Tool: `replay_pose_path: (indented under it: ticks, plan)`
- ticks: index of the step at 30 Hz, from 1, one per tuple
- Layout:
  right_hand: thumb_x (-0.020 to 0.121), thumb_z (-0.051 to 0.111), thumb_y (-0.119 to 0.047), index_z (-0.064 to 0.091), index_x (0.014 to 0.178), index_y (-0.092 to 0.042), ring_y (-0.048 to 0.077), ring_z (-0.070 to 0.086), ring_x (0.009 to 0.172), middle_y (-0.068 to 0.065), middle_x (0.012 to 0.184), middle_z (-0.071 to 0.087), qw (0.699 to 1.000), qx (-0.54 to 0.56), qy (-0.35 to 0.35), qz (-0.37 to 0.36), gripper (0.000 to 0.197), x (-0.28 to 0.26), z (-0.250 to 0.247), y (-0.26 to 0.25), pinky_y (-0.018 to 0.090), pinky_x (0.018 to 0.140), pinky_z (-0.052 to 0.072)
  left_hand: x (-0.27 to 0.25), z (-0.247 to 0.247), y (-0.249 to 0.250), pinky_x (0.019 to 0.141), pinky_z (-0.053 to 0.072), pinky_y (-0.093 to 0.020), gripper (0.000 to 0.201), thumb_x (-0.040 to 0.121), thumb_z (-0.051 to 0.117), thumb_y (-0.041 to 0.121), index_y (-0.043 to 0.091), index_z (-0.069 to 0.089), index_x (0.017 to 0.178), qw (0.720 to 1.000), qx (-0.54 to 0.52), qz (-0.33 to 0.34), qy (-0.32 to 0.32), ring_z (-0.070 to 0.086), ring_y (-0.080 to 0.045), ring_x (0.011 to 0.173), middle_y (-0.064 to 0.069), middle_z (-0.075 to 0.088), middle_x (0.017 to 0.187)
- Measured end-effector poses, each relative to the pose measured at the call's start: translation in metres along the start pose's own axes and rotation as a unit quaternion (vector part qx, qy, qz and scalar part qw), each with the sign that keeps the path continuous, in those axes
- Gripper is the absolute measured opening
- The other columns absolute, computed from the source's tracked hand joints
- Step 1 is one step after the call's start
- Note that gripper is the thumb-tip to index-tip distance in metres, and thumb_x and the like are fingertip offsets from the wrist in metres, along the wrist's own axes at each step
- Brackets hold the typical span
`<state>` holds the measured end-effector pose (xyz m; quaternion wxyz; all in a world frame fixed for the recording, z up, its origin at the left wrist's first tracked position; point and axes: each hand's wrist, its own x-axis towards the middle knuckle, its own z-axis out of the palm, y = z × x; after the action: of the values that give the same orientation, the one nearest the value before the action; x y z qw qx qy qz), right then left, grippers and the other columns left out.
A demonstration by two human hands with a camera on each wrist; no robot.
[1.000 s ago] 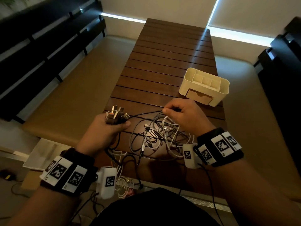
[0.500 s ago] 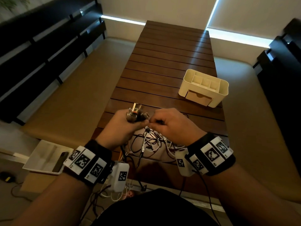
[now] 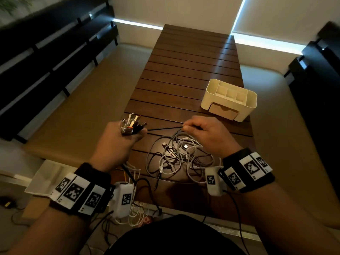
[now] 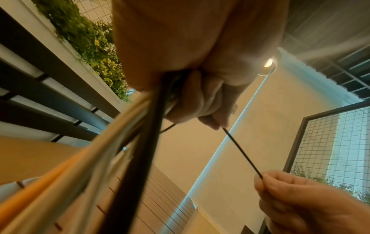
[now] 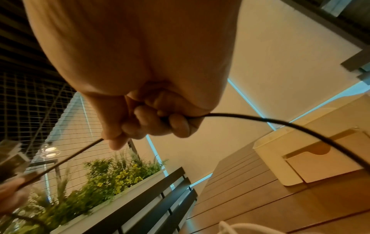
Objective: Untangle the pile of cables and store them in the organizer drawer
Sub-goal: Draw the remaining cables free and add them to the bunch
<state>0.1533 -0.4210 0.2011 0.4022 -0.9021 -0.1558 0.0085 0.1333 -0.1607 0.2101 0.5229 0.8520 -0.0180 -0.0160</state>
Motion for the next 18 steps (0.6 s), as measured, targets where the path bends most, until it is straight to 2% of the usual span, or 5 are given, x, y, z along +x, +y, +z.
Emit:
replay_pose_path:
  ticks: [5,8,11,14,18]
  plan:
    - [0.098,0.062,-0.025,0.072,0.097,-0.029,-0.005,0.06,0.084,-0.017,0.088,0.066,0.997,-0.008,0.062,0.051,0.011,0.002,-0.008,0.018,0.011,0.071,0.04,0.0,-0.004,-0.009,0.042,0.037,-0.023,0.026,0.091,0.07,0.027,0.025,0.056,0.069,0.999,0.007,-0.038,0.034,0.043,-0.012,0.043,0.003,0.048,0.052]
    - [0.097,0.062,-0.023,0.073,0.095,-0.024,-0.001,0.06,0.082,-0.017,0.086,0.065,0.996,-0.024,0.076,0.045,0.011,0.003,-0.002,0.015,0.016,0.072,0.044,0.002,-0.004,-0.019,0.041,0.034,-0.02,0.017,0.091,0.07,0.025,0.024,0.061,0.076,0.998,0.001,-0.065,0.027,0.04,-0.007,0.042,0.005,0.047,0.053]
    - [0.098,0.061,-0.022,0.074,0.097,-0.017,-0.001,0.057,0.078,-0.016,0.083,0.061,0.997,-0.077,0.015,0.014,0.015,0.003,0.002,0.01,0.018,0.07,0.043,0.003,-0.009,-0.027,0.047,0.033,-0.024,0.01,0.092,0.07,0.022,0.023,0.065,0.083,0.997,0.004,-0.079,0.022,0.036,-0.003,0.042,0.006,0.049,0.055]
    - [0.098,0.061,-0.023,0.074,0.098,-0.017,-0.001,0.055,0.077,-0.017,0.083,0.059,0.989,-0.135,-0.051,-0.017,0.015,0.005,0.002,0.005,0.02,0.069,0.042,0.005,-0.009,-0.018,0.055,0.036,-0.028,0.01,0.092,0.07,0.022,0.025,0.063,0.084,0.997,0.014,-0.048,0.056,0.046,-0.009,0.054,0.001,0.059,0.07]
    - [0.097,0.062,-0.024,0.075,0.1,-0.014,0.002,0.058,0.079,-0.012,0.087,0.062,0.984,-0.134,-0.095,-0.065,0.018,0.007,0.012,-0.007,0.022,0.072,0.048,0.007,0.011,0.004,0.049,0.032,-0.012,0.027,0.094,0.067,0.026,0.03,0.051,0.071,0.996,0.058,0.033,0.055,0.05,0.002,0.055,0.009,0.052,0.069]
